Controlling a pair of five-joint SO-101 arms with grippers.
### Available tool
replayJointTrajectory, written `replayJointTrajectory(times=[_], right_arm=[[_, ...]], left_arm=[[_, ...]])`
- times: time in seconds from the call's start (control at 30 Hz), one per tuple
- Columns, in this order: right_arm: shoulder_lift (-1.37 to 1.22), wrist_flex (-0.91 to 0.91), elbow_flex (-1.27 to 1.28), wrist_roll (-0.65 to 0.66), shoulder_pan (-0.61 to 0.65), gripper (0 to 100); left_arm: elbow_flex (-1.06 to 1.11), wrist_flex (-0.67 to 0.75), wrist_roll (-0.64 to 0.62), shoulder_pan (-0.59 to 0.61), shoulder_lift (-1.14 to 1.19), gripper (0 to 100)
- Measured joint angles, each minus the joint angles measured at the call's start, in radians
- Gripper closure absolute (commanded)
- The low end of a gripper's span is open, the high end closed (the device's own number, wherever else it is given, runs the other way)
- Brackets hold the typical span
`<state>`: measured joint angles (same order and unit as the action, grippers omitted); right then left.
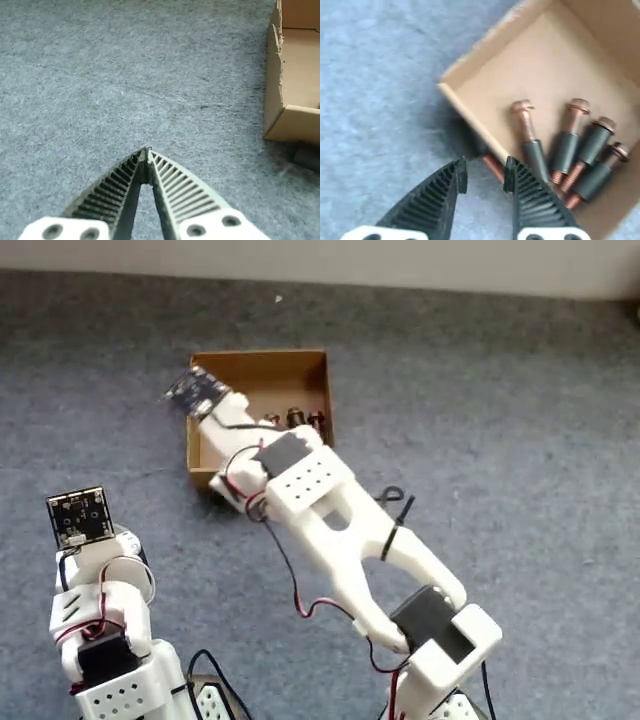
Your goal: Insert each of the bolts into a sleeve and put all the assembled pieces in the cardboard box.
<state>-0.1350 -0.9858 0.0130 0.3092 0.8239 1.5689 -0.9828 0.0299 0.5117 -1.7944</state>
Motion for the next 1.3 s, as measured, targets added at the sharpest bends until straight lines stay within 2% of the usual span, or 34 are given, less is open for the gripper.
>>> replayJointTrajectory(times=[0.23, 0.5, 0.7, 0.87, 1.13, 1.3], right_arm=[[-0.106, 0.000, 0.003, 0.048, 0.078, 88.2], [-0.282, 0.000, -0.112, 0.048, 0.078, 88.2], [-0.305, 0.000, -0.160, 0.064, 0.075, 87.8], [-0.305, 0.000, -0.160, 0.100, 0.054, 80.3], [-0.315, -0.002, -0.158, 0.104, 0.052, 80.4], [-0.434, -0.002, -0.195, 0.104, 0.051, 80.4]], left_arm=[[0.000, 0.000, 0.000, 0.000, 0.000, 99], [0.000, 0.000, 0.000, 0.000, 0.000, 99], [0.000, 0.000, 0.000, 0.000, 0.000, 99], [0.000, 0.003, 0.000, 0.000, 0.000, 99], [0.000, 0.005, 0.000, 0.000, 0.000, 99], [0.000, 0.005, 0.000, 0.000, 0.000, 99]])
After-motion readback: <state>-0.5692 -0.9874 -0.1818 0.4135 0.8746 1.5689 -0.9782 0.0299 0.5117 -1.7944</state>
